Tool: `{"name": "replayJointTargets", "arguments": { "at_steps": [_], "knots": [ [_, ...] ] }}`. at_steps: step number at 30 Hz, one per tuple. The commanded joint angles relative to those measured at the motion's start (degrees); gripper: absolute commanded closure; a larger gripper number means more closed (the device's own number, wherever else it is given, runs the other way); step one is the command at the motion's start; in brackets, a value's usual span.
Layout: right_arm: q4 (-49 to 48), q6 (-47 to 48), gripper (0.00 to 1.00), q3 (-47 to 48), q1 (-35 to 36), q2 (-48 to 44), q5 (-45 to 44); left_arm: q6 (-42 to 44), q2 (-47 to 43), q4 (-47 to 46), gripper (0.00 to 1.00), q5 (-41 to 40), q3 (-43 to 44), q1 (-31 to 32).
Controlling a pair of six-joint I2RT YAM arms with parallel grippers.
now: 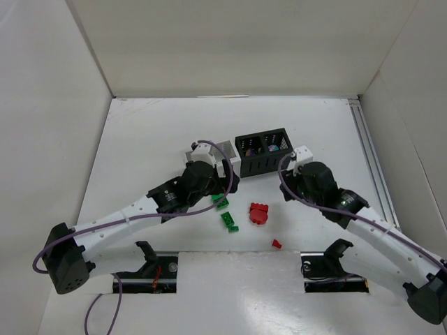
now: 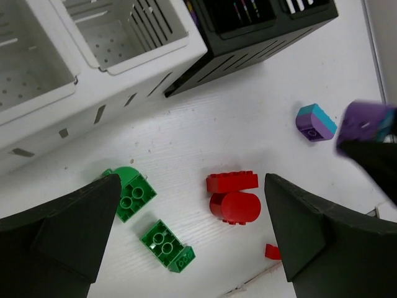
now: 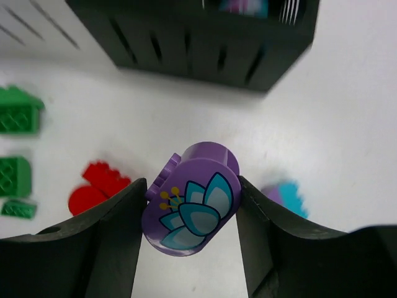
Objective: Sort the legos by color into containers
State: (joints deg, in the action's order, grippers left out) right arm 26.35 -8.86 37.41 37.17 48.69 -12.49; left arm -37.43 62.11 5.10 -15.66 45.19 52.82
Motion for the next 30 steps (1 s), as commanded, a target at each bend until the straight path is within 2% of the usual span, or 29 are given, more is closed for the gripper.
{"name": "replayJointTargets", "arguments": {
  "at_steps": [1,5,11,15,18,19,21,23,30],
  "knots": [
    [-7.3,13.7,0.66,9.9,0.5,3.3,-0.4,-3.5,-1.7,1.1,0.00,-1.0,-0.5,0.2],
    [-10.8,18.7,0.66,18.9,0.5,14.0,1.3,-5.6,-1.7,5.8,0.00,-5.4,0.3,0.2],
    [-12.9,21.7,0.65,32.3,0.5,30.7,3.6,-6.2,-1.7,8.3,0.00,-6.6,2.2,0.2],
    [-12.9,22.2,0.60,36.7,-0.1,37.3,3.6,-6.2,-2.9,10.0,0.00,-6.6,2.2,0.2],
    [-12.9,21.3,0.52,37.8,-0.6,40.2,3.6,-6.2,-3.4,10.5,0.00,-7.1,2.2,0.2],
    [-12.9,21.3,0.44,37.8,-0.6,40.3,3.6,-6.2,-3.4,10.5,0.00,-7.1,2.2,0.2],
    [-12.9,21.3,0.36,37.8,-0.6,41.0,3.6,-6.2,-3.4,11.1,0.00,-7.1,1.7,0.2],
    [-12.9,21.3,0.23,37.8,-0.6,41.5,3.6,-6.2,-3.4,11.1,0.00,-7.1,1.7,0.2],
    [-8.7,21.8,0.16,37.7,-0.6,37.9,1.8,-5.1,-3.4,10.5,0.00,-7.1,1.7,0.2]
  ]
}}
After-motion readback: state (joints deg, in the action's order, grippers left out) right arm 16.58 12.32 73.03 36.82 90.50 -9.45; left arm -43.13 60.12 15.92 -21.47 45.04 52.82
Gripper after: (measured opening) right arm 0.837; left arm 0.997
